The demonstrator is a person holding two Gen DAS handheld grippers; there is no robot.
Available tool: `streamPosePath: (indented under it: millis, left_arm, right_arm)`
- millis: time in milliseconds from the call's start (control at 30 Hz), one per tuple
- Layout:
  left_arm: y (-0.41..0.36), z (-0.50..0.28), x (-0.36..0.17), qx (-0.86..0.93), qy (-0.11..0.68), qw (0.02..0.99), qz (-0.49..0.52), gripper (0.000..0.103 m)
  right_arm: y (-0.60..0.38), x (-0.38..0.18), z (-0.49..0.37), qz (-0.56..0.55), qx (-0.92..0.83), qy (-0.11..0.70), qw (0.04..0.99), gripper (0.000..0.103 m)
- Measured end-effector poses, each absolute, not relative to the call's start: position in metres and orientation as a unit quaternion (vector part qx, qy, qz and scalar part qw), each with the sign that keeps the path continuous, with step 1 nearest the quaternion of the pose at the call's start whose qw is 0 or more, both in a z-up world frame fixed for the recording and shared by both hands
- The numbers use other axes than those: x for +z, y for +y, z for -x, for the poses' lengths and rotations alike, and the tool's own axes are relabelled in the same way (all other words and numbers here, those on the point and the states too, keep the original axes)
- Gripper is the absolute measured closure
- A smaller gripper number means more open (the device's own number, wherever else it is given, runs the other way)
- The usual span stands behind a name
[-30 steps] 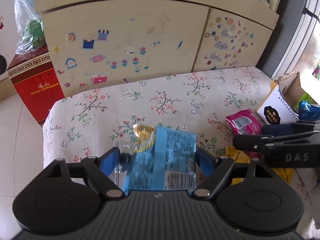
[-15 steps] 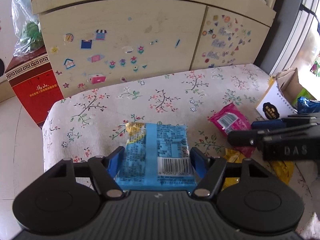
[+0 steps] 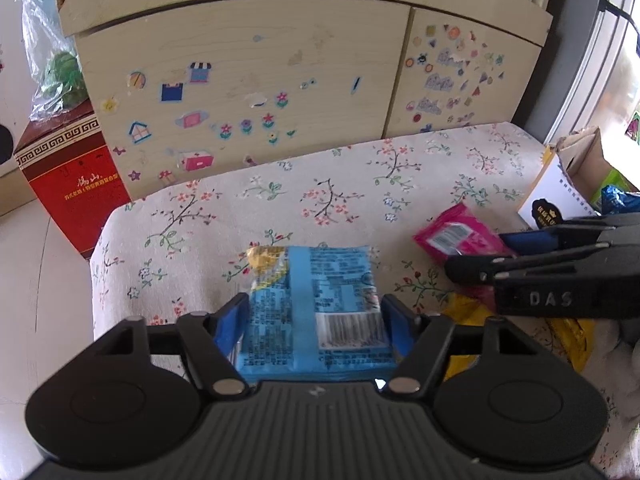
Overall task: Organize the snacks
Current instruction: 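Grasp the light blue bag with the left gripper while the right grasps the pink bag, then lift the light blue and pink bags and carry them over the box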
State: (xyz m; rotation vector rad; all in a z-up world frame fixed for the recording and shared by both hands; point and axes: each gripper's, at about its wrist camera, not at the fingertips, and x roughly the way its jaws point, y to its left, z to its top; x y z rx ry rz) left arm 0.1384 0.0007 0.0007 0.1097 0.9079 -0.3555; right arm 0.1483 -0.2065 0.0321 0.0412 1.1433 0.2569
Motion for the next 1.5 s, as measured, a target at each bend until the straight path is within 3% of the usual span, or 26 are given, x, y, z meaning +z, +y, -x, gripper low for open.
streamPosePath:
  millis: [67, 200, 967, 1500]
  left_arm:
    - [-0.002, -0.138, 0.003, -0.17, 0.433, 0.883, -0.06, 0.041]
    - [-0.003, -0.136, 0.006, -0.168, 0.43, 0.884, -0.068, 0.043]
    - [-0.015, -0.099, 0.057, -0.187, 0.372, 0.903, -0.104, 0.043]
    - [-0.043, -0.071, 0.067, -0.214, 0.349, 0.903, -0.133, 0.043]
  right_arm:
    - [-0.205, 0.034, -0.146, -0.019, 0.128, 0.539, 0.832, 0.049]
    - [-0.203, 0.04, -0.143, -0.007, 0.136, 0.534, 0.834, 0.052]
    - [-0.215, 0.117, -0.098, 0.02, 0.166, 0.487, 0.857, 0.052]
    - [-0.238, 0.135, -0.082, 0.012, 0.155, 0.474, 0.867, 0.052]
